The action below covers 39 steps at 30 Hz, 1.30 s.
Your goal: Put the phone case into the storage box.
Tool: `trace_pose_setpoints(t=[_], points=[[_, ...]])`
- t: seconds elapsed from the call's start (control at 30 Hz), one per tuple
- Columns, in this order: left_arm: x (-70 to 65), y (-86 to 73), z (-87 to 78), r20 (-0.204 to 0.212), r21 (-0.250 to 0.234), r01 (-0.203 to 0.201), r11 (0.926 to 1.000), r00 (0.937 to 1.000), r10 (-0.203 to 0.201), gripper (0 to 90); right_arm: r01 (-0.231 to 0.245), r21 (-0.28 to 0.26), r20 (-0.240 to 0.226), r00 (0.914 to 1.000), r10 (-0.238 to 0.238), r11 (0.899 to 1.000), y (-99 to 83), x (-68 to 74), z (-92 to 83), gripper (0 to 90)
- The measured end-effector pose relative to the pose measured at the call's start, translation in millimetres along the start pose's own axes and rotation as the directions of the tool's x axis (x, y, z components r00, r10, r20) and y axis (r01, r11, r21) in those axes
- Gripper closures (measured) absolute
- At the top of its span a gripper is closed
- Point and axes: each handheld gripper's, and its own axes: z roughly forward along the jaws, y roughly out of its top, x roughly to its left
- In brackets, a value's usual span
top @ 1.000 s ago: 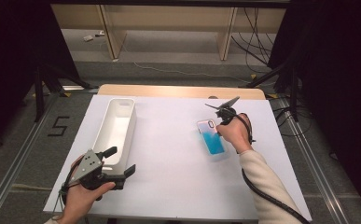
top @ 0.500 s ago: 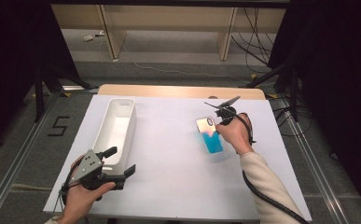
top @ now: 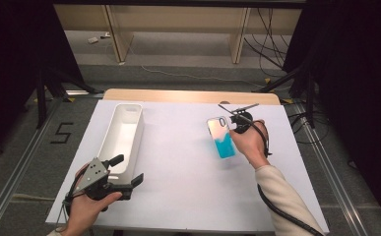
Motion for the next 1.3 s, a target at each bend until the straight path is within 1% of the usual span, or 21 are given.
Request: trace_pose_setpoints(t=[0.07,0.1,0.13,0.23,0.27,0.3,0.33,0.4,0.5,0.6,0.67,0.7,0.73,0.77,0.87,0.93,1.0,1.03,1.17,1.23,1.3], points=[[-0.1,-0.2,0.1,0.000,0.002,0.001,1.0000,1.0000,-0.001,6.6,0.021,-0.058,-0.016,0.9996,-0.022,0.998,-2.2,-1.7,-3.7,89.2],[-0.1,-0.2,0.1,0.000,0.002,0.000,1.0000,1.0000,0.000,6.6,0.021,-0.058,-0.016,0.9996,-0.022,0.998,-2.2,-1.7,-3.7,89.2],[-0.2,-0.2,0.1,0.000,0.002,0.001,1.0000,1.0000,-0.001,6.6,-0.003,-0.073,-0.019,0.9998,0.001,0.997,-4.3,-0.1,-6.3,89.2],[-0.3,-0.3,0.3,0.001,0.003,0.000,1.0000,1.0000,0.000,6.6,0.005,-0.113,-0.018,0.9998,-0.008,0.994,-5.3,-1.9,-7.7,89.3],[-0.4,-0.3,0.3,0.001,0.004,0.000,1.0000,1.0000,0.000,6.6,-0.020,-0.133,-0.017,0.9997,0.018,0.991,-7.0,-1.0,-10.7,89.2],[-0.3,-0.4,0.5,0.002,0.003,0.000,1.0000,1.0000,0.000,6.6,-0.020,-0.133,-0.017,0.9997,0.018,0.991,-7.0,-1.0,-10.7,89.2],[-0.3,-0.3,0.5,0.002,0.003,-0.001,1.0000,1.0000,0.001,6.6,0.004,-0.153,-0.019,0.9998,-0.007,0.988,-8.2,-3.8,-12.7,89.2],[-0.3,-0.5,0.8,0.002,0.003,0.000,1.0000,1.0000,0.000,6.6,0.014,-0.180,-0.009,0.9998,-0.016,0.984,-9.7,-5.1,-13.2,89.2],[-0.5,-0.5,0.8,0.002,0.004,-0.003,1.0000,1.0000,0.003,6.5,-0.014,-0.188,-0.016,0.9998,0.011,0.982,-11.0,-3.5,-13.7,89.2],[-0.3,-0.7,1.3,0.005,-0.002,-0.001,1.0000,1.0000,0.001,6.6,0.000,-0.193,-0.018,0.9998,-0.004,0.981,-13.7,-5.3,-14.7,89.2],[-0.4,-0.7,1.4,0.004,-0.001,0.000,1.0000,1.0000,0.000,6.6,-0.024,-0.204,-0.029,0.9994,0.018,0.979,-14.6,-3.4,-14.8,89.2],[-0.4,-0.8,1.5,0.007,-0.002,0.003,1.0000,1.0000,-0.003,6.6,0.015,-0.231,-0.032,0.9992,-0.023,0.973,-15.2,-4.7,-14.2,89.2],[-0.6,-0.6,1.0,0.003,0.003,0.005,1.0000,1.0000,-0.005,6.6,0.015,-0.231,-0.032,0.9992,-0.023,0.973,-15.2,-4.7,-14.2,89.2],[-0.5,-0.8,1.7,0.007,-0.003,0.005,1.0000,1.0000,-0.005,6.7,0.026,-0.259,-0.039,0.9986,-0.037,0.966,-16.0,-5.4,-13.4,89.2],[-1.0,0.0,1.7,0.005,-0.001,0.007,1.0000,1.0000,-0.007,6.8,0.057,-0.289,-0.038,0.9968,-0.071,0.956,-18.6,-4.4,-14.7,89.2],[-1.7,0.4,2.7,0.012,-0.006,0.013,0.9999,0.9998,-0.013,6.9,0.044,-0.320,-0.046,0.9970,-0.062,0.947,-19.8,-2.1,-14.8,89.2],[-3.0,1.1,3.9,0.016,-0.008,0.018,0.9998,0.9997,-0.018,7.1,0.034,-0.328,-0.052,0.9972,-0.054,0.944,-21.2,-0.6,-17.5,89.2],[-3.5,1.8,4.0,0.011,-0.004,0.018,0.9998,0.9998,-0.018,7.5,0.034,-0.355,-0.063,0.9962,-0.060,0.934,-22.1,0.2,-17.5,89.2],[-5.8,6.1,10.0,0.015,-0.016,0.040,0.9991,0.9991,-0.040,8.0,0.040,-0.376,-0.055,0.9963,-0.066,0.926,-25.4,5.1,-19.8,89.2],[-8.0,9.3,13.6,0.015,-0.018,0.035,0.9992,0.9993,-0.035,8.3,0.046,-0.383,-0.059,0.9955,-0.074,0.923,-27.0,6.7,-21.8,89.2],[-10.7,13.1,17.0,0.010,-0.020,0.027,0.9994,0.9996,-0.027,8.3,0.028,-0.391,-0.064,0.9963,-0.057,0.920,-28.8,10.4,-24.8,89.2]])
